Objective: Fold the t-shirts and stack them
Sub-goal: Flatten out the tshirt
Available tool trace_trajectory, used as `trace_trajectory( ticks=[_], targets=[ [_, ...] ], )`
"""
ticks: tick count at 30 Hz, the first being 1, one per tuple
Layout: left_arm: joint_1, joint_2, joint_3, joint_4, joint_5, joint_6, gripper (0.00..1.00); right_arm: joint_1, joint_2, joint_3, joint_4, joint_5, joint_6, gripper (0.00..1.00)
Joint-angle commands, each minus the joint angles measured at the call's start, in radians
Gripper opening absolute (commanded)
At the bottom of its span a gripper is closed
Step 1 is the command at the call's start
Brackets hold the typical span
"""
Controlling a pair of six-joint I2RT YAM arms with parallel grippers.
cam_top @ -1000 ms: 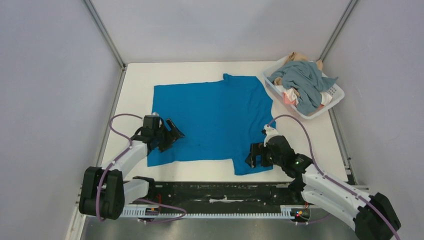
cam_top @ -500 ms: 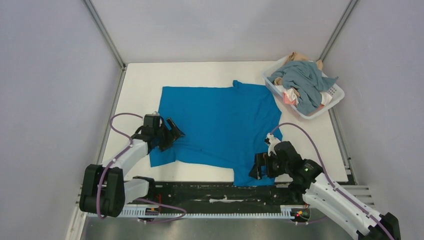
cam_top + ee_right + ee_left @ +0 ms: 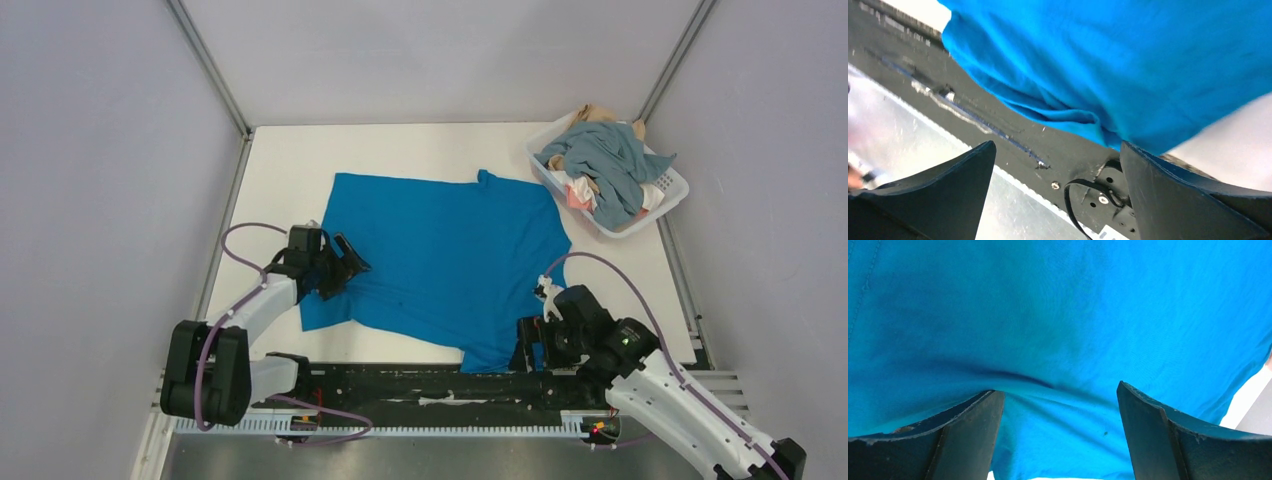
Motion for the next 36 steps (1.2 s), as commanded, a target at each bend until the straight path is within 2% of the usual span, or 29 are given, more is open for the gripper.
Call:
trace_trajectory(
  ticks=[1,4,11,15,18,22,29,36],
  targets=[
    [0.000,0.012,0.036,-0.015,-0.020,-0.003,0.90,0.004,0.090,0.176,-0.014,0.314,-0.009,0.98],
    [0.000,-0.013,0.065,-0.045,-0.024,0.001,0.90,0.004,0.216,0.257,0.081,0.549,0.001,0.98],
    [-0.001,-0.041,0.148,-0.101,-0.039,0.019,0.90,-0.039,0.539,0.329,0.460,0.745,-0.046,0.98],
    [0.000,0.029,0.181,-0.072,0.013,0.035,0.90,-0.144,0.743,0.341,0.668,0.612,-0.103,0.98],
    [0.000,0.122,0.217,-0.058,0.028,0.041,0.90,-0.168,0.875,0.383,0.739,0.629,-0.134,0.98],
    [0.000,0.295,0.280,-0.037,0.067,0.058,0.90,-0.211,1.018,0.451,0.790,0.648,-0.169,0.98],
    [0.000,0.544,0.410,-0.015,0.123,0.048,0.90,-0.284,1.230,0.574,0.840,0.582,-0.180,0.98],
    [0.001,0.707,0.601,-0.114,0.109,0.071,0.90,-0.350,1.436,0.802,0.851,0.512,-0.213,0.98]
  ],
)
